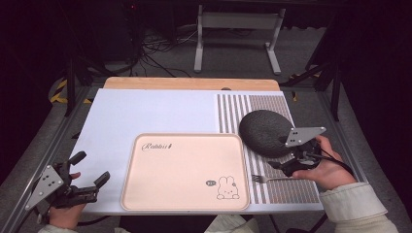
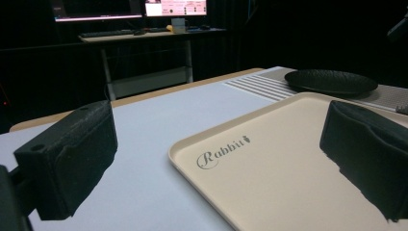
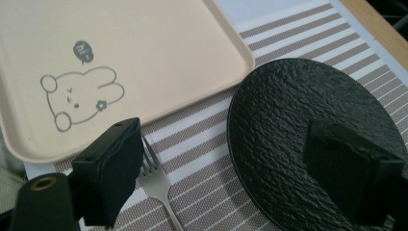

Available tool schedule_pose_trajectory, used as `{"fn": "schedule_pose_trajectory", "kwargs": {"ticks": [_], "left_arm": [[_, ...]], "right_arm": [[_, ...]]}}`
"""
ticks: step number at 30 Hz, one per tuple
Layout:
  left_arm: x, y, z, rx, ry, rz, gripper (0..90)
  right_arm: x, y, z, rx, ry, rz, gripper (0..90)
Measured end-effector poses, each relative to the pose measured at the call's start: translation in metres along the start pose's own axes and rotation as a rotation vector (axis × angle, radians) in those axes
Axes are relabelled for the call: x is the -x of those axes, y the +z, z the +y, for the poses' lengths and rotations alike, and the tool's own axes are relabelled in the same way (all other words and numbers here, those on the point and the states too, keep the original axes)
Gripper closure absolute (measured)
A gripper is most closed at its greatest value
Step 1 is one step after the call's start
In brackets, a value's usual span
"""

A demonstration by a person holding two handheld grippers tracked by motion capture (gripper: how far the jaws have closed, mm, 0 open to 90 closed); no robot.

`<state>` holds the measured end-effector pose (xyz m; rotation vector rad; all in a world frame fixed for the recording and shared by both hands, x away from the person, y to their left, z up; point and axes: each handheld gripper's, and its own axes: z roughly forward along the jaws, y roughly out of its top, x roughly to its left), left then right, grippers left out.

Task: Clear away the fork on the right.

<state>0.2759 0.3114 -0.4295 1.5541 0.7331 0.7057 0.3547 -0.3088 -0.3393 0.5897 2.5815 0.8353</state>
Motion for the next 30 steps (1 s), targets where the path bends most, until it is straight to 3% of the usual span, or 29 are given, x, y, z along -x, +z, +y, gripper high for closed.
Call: {"fn": "schedule_pose_trajectory", "kwargs": {"ticks": [7,14,17,30], "left_arm": [[0.000,0.000,0.000,-0.002,0.002,-0.002,0.2],[0.000,0.000,0.000,-0.003,0.002,-0.003,0.3],[0.000,0.000,0.000,-0.004,0.002,-0.003,0.3],[0.000,0.000,0.000,-0.004,0.003,-0.004,0.3]], "right_arm": [[-0.002,0.009,0.006,-0.120,-0.062,0.041,14.5],[-0.003,0.015,0.007,-0.199,-0.098,0.072,14.8],[-0.005,0.019,0.006,-0.243,-0.122,0.109,15.9],[-0.009,0.031,0.001,-0.354,-0.143,0.151,16.6]]}}
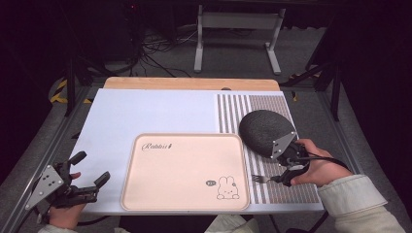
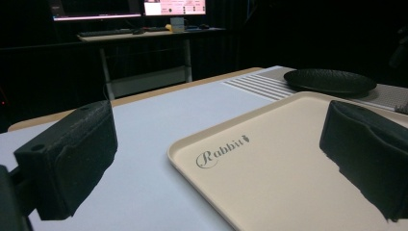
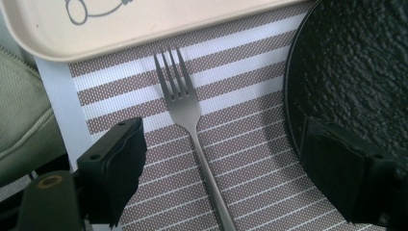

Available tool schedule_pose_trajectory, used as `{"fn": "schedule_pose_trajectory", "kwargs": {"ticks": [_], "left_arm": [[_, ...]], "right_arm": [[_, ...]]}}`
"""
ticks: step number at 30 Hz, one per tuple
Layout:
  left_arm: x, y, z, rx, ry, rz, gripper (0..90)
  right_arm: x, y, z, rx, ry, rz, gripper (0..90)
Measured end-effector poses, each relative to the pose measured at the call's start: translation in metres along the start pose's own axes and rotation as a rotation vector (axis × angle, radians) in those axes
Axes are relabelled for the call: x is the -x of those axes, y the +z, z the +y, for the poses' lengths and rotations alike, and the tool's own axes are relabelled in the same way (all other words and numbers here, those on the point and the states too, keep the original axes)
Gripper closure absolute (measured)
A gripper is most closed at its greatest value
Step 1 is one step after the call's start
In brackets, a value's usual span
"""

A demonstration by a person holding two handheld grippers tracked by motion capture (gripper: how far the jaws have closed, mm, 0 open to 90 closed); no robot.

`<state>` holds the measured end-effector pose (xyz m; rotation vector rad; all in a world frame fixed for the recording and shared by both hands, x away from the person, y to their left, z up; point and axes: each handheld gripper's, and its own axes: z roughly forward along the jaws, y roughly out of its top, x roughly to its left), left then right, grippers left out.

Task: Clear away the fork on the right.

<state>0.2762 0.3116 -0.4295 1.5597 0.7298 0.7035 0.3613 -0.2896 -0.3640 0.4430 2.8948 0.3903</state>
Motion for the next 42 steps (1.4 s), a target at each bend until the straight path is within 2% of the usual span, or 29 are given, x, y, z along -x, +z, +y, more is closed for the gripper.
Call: {"fn": "schedule_pose_trajectory", "kwargs": {"ticks": [5,10,17,20,26,32,35,36,37,39,42], "left_arm": [[0.000,0.000,0.000,0.000,-0.001,0.000,0.3],[0.000,0.000,0.000,0.000,0.000,0.000,0.4],[0.000,0.000,0.000,0.000,-0.001,0.000,0.5],[0.000,0.000,0.000,0.002,-0.001,-0.001,0.7],[0.000,0.000,0.000,0.003,-0.002,-0.001,0.8],[0.000,0.000,0.000,0.000,0.001,-0.002,0.8],[0.000,0.000,0.000,0.001,0.001,-0.002,0.8],[0.000,0.000,0.000,0.002,0.001,-0.003,0.8],[0.000,0.000,0.000,0.004,0.001,-0.001,0.8],[0.000,0.000,0.000,0.004,0.001,-0.001,0.8],[0.000,0.000,-0.001,0.004,0.001,-0.002,0.8]], "right_arm": [[-0.001,0.004,0.000,-0.040,-0.005,0.020,16.8],[-0.001,0.007,0.001,-0.032,-0.015,0.001,18.2],[-0.003,0.018,-0.002,-0.050,-0.030,0.010,20.9],[-0.005,0.024,-0.004,-0.065,-0.035,0.035,28.4],[-0.005,0.033,-0.007,-0.090,-0.058,0.058,35.2],[-0.002,0.040,-0.011,-0.120,-0.080,0.082,50.0],[0.001,0.042,-0.014,-0.104,-0.112,0.087,55.9],[0.001,0.042,-0.015,-0.114,-0.112,0.086,58.1],[0.003,0.043,-0.016,-0.109,-0.140,0.089,59.9],[0.004,0.043,-0.017,-0.129,-0.158,0.102,64.7],[0.005,0.045,-0.018,-0.149,-0.189,0.114,66.9]]}}
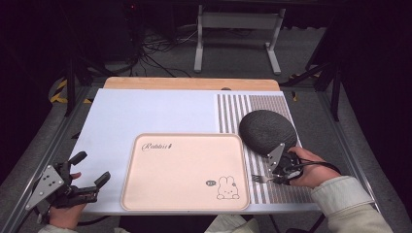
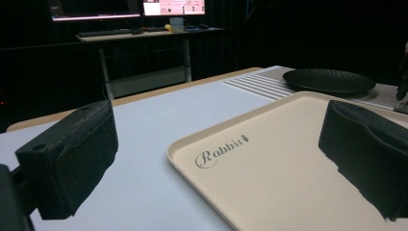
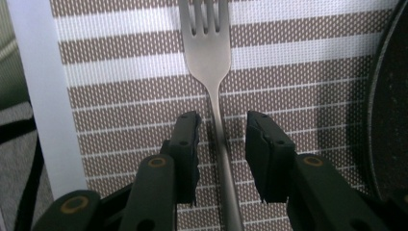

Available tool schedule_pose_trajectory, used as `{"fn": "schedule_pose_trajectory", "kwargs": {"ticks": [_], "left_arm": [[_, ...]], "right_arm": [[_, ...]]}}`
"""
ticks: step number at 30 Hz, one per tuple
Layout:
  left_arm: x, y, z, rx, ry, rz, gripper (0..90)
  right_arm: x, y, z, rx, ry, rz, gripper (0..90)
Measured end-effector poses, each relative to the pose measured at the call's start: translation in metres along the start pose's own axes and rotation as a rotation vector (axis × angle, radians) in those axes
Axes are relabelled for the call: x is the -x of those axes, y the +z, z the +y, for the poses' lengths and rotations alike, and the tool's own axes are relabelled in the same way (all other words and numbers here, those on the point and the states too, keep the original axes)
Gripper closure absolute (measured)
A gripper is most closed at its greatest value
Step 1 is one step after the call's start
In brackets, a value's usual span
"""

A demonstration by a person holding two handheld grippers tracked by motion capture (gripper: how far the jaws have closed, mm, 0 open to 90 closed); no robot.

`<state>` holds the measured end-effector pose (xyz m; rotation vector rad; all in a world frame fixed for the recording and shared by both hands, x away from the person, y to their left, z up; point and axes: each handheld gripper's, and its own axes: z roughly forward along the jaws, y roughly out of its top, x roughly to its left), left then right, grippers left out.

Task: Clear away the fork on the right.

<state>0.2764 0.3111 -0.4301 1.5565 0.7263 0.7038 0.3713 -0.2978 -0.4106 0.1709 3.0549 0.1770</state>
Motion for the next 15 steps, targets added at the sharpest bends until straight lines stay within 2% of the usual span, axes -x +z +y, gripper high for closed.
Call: {"fn": "schedule_pose_trajectory", "kwargs": {"ticks": [4,11,15], "left_arm": [[0.0000,0.0001,0.0000,0.000,0.000,-0.001,0.8],[-0.0001,0.0000,-0.0001,-0.003,-0.002,-0.003,0.8],[0.0000,0.0001,-0.0001,0.000,-0.001,-0.002,0.8]], "right_arm": [[0.0030,0.0026,-0.0015,-0.013,-0.038,0.016,70.2],[0.0063,0.0028,-0.0025,-0.018,-0.071,0.055,80.2],[0.0072,0.0034,-0.0030,-0.010,-0.092,0.055,81.9]]}}
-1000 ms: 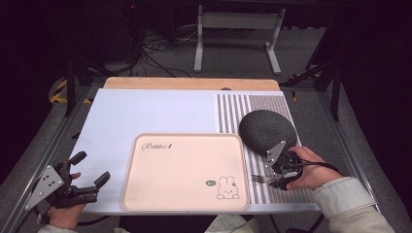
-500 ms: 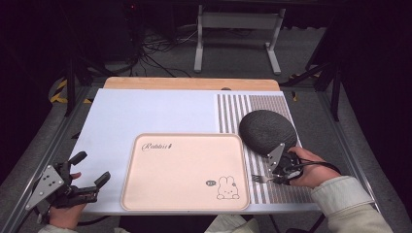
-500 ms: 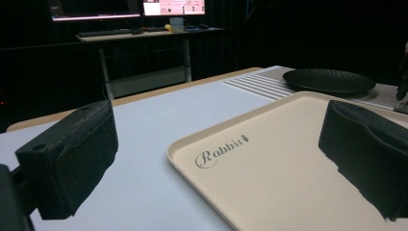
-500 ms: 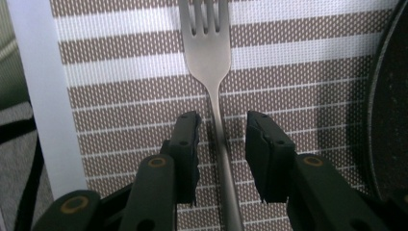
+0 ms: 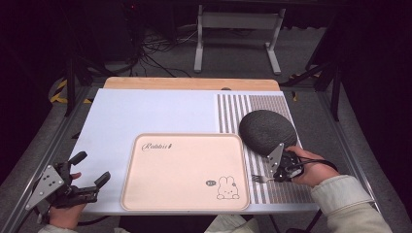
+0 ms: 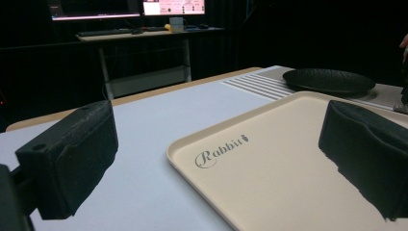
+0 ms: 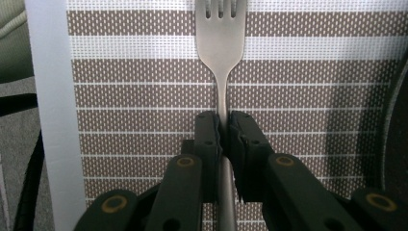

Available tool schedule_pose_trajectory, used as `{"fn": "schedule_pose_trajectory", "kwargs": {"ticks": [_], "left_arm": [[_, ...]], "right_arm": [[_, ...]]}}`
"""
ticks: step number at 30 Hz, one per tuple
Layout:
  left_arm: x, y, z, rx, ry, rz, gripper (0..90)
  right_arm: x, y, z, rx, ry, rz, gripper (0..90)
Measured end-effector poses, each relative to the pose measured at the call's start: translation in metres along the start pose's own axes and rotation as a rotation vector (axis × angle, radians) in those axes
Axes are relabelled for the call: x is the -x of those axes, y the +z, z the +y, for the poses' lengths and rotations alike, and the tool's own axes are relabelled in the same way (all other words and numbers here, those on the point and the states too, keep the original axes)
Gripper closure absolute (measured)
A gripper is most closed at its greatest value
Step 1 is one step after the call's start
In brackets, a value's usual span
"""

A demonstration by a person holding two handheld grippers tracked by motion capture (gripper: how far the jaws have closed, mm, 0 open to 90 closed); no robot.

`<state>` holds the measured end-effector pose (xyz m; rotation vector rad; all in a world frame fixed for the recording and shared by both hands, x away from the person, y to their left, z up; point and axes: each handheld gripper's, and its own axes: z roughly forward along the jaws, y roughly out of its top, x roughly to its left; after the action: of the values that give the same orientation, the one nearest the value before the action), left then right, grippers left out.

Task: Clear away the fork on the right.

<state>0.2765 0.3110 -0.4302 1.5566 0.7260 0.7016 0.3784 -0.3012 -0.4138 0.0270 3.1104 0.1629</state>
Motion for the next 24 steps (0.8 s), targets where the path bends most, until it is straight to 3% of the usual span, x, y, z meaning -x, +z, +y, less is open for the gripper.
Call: {"fn": "schedule_pose_trajectory", "kwargs": {"ticks": [20,24], "left_arm": [[0.0000,-0.0001,0.0001,-0.001,0.000,0.001,0.8],[-0.0001,-0.0001,0.0001,-0.001,0.000,0.000,0.8]], "right_arm": [[-0.0011,0.0001,0.0000,0.002,-0.004,0.001,85.5],[-0.0028,-0.0001,0.0006,-0.004,0.019,-0.004,85.7]]}}
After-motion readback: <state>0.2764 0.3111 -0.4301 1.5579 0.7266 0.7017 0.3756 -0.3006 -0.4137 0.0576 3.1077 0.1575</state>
